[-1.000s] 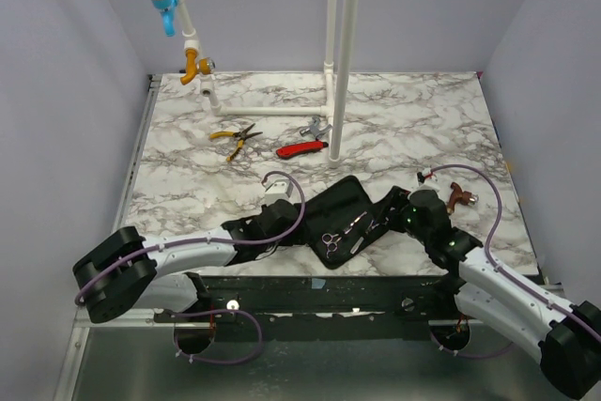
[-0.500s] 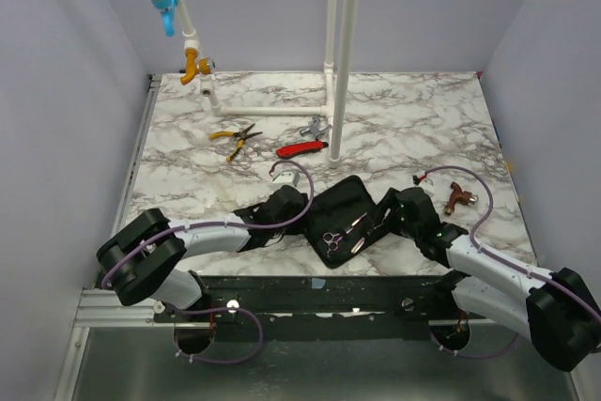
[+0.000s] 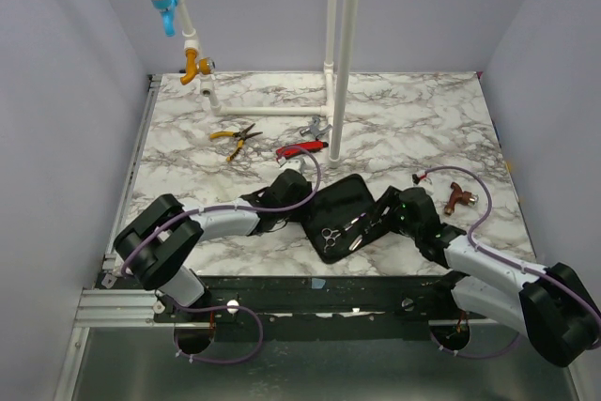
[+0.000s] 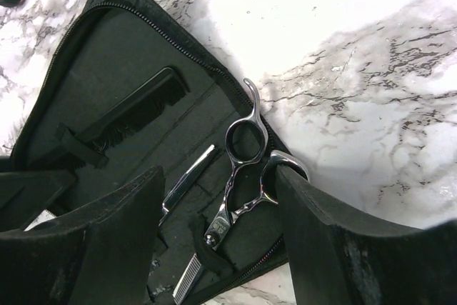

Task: Sort the hair-cutting tools
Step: Adjust the hairdressing tool bag at the center of the board.

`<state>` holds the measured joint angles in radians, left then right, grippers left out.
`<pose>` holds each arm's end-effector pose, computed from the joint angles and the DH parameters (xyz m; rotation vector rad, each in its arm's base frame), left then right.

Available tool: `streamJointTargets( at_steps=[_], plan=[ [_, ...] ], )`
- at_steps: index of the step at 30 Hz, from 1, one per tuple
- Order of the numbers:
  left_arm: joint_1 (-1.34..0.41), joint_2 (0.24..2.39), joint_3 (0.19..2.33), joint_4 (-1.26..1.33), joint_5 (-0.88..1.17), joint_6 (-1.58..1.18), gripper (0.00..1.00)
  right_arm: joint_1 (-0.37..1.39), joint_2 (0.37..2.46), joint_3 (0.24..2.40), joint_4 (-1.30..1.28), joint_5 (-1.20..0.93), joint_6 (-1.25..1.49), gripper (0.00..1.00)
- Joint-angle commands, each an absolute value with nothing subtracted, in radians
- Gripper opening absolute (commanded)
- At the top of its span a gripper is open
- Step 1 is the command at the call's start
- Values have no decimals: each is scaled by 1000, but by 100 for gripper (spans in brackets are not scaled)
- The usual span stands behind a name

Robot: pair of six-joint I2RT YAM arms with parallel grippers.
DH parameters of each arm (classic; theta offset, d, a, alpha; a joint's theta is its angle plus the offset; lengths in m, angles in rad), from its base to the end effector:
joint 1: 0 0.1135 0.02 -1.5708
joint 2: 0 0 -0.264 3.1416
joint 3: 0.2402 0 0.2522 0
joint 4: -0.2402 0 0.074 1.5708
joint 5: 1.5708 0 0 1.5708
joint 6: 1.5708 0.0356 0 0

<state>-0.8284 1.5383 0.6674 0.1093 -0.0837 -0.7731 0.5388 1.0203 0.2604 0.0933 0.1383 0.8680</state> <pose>0.2012 -0.2149 0.1531 0.0237 2.4366 -0.6779 0.1627 0.0916 0.1457 0.4531 2.2558 0.6009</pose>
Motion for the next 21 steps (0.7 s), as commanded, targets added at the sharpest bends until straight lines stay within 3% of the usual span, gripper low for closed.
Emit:
streamJointTargets(
  at_steps=[1, 15, 21],
  plan=[
    [-821, 1577, 744, 95, -28, -725, 48, 545, 1034, 205, 105, 8, 886, 67],
    [-743, 1639, 908, 8, -66, -649, 50, 654, 992, 141, 120, -22, 1005, 67],
    [-732, 1622, 919, -54, -103, -647, 56, 678, 922, 210, -54, 43, 984, 67]
  ],
)
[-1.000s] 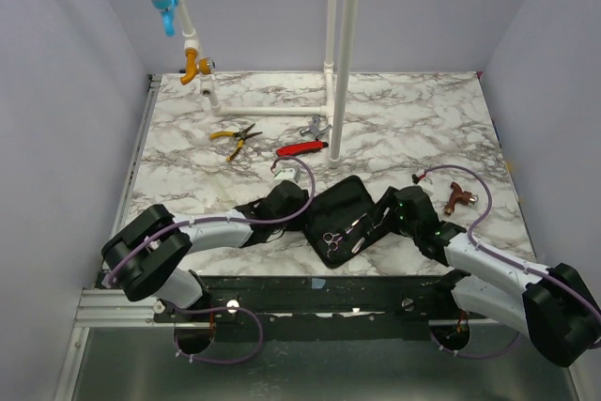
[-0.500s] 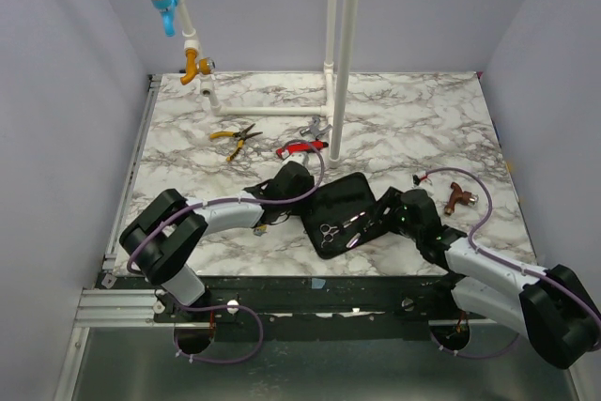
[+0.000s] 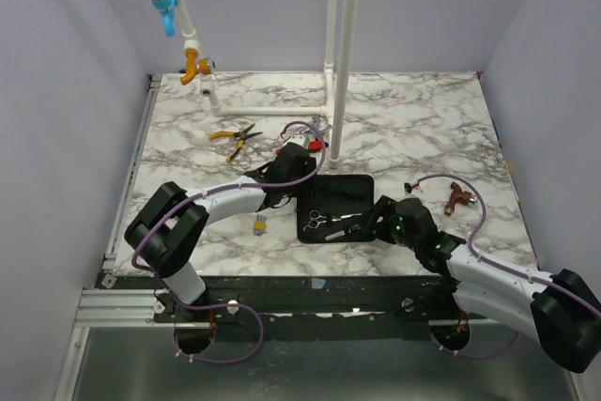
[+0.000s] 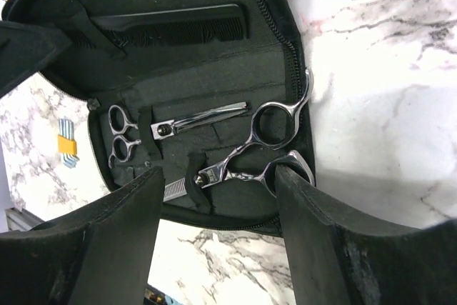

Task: Sort the hair-cutting tools
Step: Adjust the hairdressing tool bag at the center of the board.

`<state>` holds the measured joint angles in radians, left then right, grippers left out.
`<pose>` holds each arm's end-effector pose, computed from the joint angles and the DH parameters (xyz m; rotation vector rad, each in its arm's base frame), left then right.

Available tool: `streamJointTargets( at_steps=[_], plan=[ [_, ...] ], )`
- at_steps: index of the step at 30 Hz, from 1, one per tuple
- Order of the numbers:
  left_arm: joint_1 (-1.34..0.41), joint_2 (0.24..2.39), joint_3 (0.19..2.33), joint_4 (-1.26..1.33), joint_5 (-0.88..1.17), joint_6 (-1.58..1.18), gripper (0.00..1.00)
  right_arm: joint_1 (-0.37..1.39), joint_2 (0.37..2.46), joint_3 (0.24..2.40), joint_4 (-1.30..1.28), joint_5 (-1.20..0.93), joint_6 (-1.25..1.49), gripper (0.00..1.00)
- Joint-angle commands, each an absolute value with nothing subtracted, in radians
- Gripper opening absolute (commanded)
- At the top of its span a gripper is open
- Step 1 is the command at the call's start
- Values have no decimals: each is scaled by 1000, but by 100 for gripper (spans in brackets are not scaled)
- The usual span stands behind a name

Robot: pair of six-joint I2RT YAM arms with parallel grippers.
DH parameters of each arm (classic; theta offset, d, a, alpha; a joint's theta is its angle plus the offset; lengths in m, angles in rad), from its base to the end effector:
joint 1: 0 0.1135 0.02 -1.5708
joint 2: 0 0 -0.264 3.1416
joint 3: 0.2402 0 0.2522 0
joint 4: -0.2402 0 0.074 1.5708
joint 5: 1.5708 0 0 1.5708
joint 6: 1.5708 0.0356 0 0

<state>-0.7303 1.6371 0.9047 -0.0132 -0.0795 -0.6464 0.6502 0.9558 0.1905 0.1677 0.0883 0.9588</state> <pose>0.2553 -0.2248 0.1835 0.0587 2.3908 -0.5915 0.1423 0.1043 0.1411 0.4040 2.2498 0.8010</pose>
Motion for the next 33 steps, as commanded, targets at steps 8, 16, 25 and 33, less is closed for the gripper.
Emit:
streamJointTargets(
  at_steps=[8, 16, 25, 33],
  plan=[
    [-728, 1479, 833, -136, -180, -661, 63, 677, 828, 313, -232, 156, 942, 70],
    [-733, 1319, 637, -93, -76, -736, 63, 676, 907, 360, -222, 281, 940, 70],
    [-774, 1338, 496, 95, 68, -790, 59, 676, 999, 333, -173, 215, 941, 69],
    [-787, 1397, 476, 123, 44, -792, 48, 774, 1017, 240, -46, 118, 1050, 63]
  ],
)
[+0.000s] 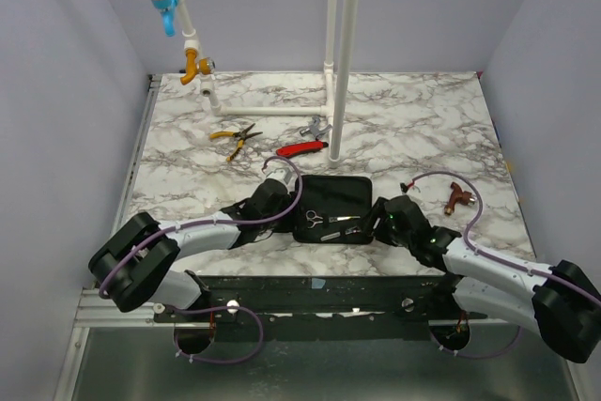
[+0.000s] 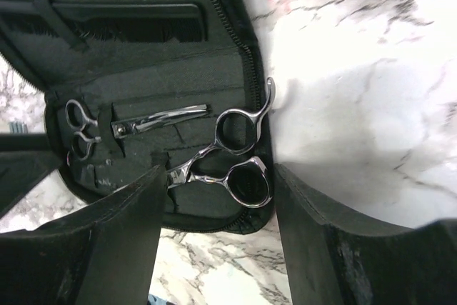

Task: Sort the hair-cutting tools
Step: Adjust the hairdressing tool bag at the center of the board.

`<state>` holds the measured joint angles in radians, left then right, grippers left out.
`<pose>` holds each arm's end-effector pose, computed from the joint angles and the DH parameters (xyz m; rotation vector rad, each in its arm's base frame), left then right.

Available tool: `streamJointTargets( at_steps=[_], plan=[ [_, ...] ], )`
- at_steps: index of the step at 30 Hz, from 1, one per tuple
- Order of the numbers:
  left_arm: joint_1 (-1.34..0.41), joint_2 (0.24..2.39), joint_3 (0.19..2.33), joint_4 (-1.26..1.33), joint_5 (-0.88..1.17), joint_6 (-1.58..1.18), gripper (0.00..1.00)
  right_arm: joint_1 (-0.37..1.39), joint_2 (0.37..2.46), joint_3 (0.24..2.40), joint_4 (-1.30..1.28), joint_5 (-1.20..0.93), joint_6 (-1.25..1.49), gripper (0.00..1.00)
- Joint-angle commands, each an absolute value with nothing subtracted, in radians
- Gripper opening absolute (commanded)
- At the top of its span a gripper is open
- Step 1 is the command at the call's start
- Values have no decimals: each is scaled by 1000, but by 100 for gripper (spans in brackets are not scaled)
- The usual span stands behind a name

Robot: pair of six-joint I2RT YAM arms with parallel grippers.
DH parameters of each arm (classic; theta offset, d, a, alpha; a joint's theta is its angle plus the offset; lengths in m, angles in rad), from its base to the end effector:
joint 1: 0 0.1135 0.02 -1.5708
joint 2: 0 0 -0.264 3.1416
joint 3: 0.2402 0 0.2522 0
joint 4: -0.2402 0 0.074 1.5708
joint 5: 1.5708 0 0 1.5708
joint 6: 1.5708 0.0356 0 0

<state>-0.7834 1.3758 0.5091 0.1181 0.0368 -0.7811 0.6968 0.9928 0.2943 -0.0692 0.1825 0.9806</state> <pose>0.1786 -0.1798 0.1500 0.0227 2.4680 -0.7906 0.1425 0.1108 0.1473 0.4329 2.3688 0.6128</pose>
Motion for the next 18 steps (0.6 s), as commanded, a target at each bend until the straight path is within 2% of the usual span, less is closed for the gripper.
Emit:
streamJointTargets(
  at_steps=[1, 8, 18],
  plan=[
    [-787, 1395, 474, 115, 30, -788, 47, 803, 1030, 247, -38, 129, 1065, 63],
    [-772, 1352, 485, 6, -72, -786, 40, 991, 1135, 360, -107, 233, 1093, 63],
    [-767, 1370, 516, -39, -107, -770, 22, 1022, 976, 491, -374, 419, 887, 59]
  ],
)
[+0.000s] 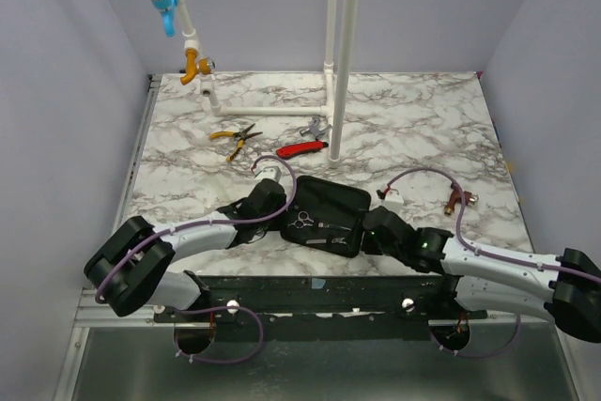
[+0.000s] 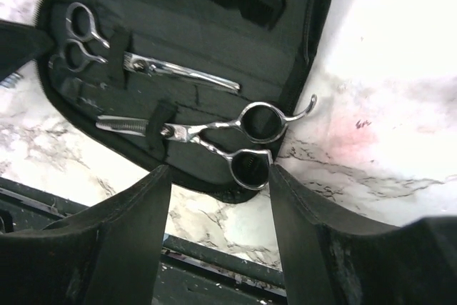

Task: Sort the hair-cutting tools
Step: Adjust the hairdressing tool bag at the center of the board.

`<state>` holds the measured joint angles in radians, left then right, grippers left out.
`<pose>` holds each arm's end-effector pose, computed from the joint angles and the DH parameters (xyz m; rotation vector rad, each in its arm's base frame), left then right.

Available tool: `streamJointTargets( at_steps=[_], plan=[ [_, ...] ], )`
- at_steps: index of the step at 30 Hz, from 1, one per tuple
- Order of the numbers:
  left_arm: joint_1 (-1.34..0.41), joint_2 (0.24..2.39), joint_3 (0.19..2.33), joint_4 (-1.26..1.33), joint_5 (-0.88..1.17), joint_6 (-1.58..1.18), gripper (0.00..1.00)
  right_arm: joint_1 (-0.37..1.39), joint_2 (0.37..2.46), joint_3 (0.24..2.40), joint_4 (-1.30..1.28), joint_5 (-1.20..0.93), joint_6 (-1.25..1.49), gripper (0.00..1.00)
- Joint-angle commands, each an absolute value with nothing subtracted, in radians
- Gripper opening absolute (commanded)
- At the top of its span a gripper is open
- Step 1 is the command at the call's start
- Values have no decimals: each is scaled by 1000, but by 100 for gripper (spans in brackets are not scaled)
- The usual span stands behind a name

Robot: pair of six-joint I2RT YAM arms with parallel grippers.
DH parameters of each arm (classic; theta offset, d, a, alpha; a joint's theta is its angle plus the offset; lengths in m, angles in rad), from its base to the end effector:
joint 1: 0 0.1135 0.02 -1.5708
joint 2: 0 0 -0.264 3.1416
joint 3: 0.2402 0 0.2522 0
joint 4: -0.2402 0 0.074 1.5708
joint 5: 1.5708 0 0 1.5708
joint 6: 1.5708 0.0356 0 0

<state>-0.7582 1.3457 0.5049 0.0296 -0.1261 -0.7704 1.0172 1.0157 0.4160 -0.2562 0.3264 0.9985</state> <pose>0.1805 -0.1648 0.1490 -0.0767 2.4507 -0.5654 0.1083 0.1535 0.1678 0.1272 2.4392 0.5558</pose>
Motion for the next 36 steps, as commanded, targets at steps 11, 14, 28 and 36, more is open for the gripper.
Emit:
streamJointTargets(
  at_steps=[11, 14, 28, 36],
  plan=[
    [-767, 1398, 525, -12, -75, -759, 9, 1022, 1138, 572, -413, 368, 818, 47],
    [-767, 1400, 512, -5, -70, -764, 4, 1022, 1151, 556, -404, 360, 856, 47],
    [-769, 1374, 428, 72, -53, -811, 0, 1022, 1090, 517, -371, 302, 961, 46],
    [-769, 1324, 376, 95, -73, -858, 0, 1022, 1135, 495, -336, 270, 985, 45]
  ],
)
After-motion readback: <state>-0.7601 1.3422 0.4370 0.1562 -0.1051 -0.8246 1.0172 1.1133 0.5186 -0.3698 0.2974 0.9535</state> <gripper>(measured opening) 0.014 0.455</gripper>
